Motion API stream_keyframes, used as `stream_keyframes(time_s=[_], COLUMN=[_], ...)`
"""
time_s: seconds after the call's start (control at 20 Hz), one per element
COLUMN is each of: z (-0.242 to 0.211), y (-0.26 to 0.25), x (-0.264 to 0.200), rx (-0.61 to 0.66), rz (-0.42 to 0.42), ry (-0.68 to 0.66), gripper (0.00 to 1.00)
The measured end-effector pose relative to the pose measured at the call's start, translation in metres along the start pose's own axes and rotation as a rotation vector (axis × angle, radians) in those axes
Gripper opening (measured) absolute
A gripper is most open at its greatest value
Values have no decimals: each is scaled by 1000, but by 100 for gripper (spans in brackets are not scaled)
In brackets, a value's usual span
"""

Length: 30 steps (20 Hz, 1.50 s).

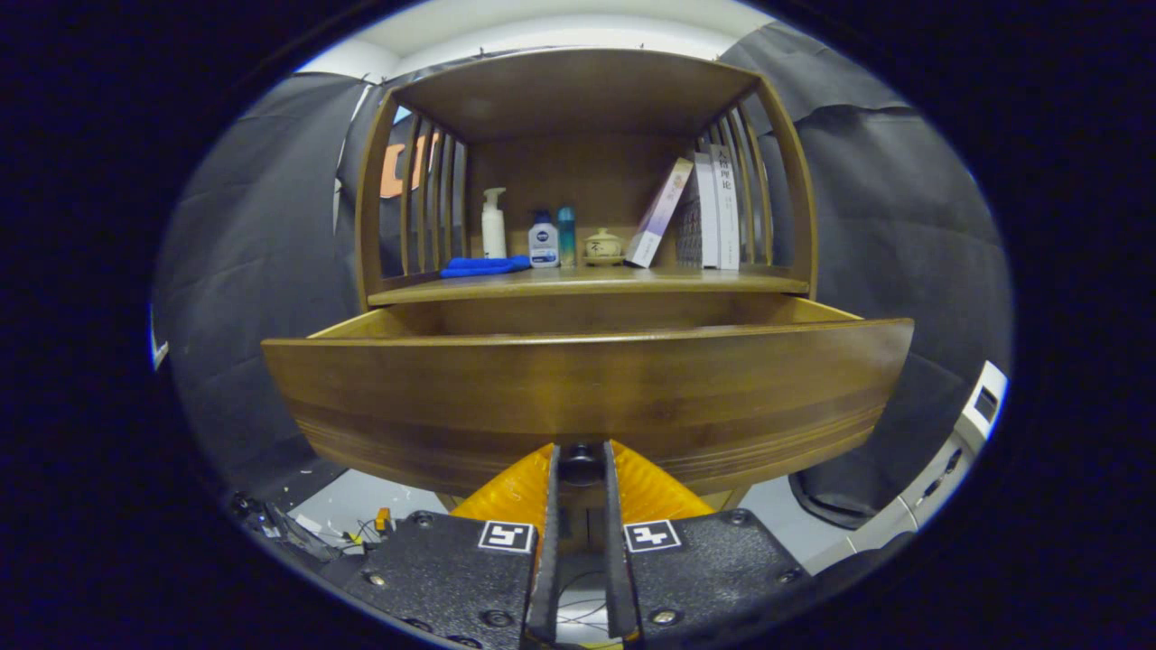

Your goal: Pull open the drawer, take out the items inside it, and place them on the countertop above the cabinet.

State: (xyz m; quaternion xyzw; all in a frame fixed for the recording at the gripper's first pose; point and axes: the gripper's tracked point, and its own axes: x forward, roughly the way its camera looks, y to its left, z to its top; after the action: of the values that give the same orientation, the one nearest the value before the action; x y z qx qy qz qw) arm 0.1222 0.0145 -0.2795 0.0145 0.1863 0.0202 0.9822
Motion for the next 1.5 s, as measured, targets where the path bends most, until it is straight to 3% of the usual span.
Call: stream_keyframes(time_s=[0.55,0.85,1.1,1.5], z=[4,37,101,205], y=[-2,-7,-16,-31], x=[-2,-13,-30,-4], rx=[-86,-78,-14,-49], rz=[28,28,52,57], ry=[-11,-125,-206,-219], gripper=[25,64,98,99])
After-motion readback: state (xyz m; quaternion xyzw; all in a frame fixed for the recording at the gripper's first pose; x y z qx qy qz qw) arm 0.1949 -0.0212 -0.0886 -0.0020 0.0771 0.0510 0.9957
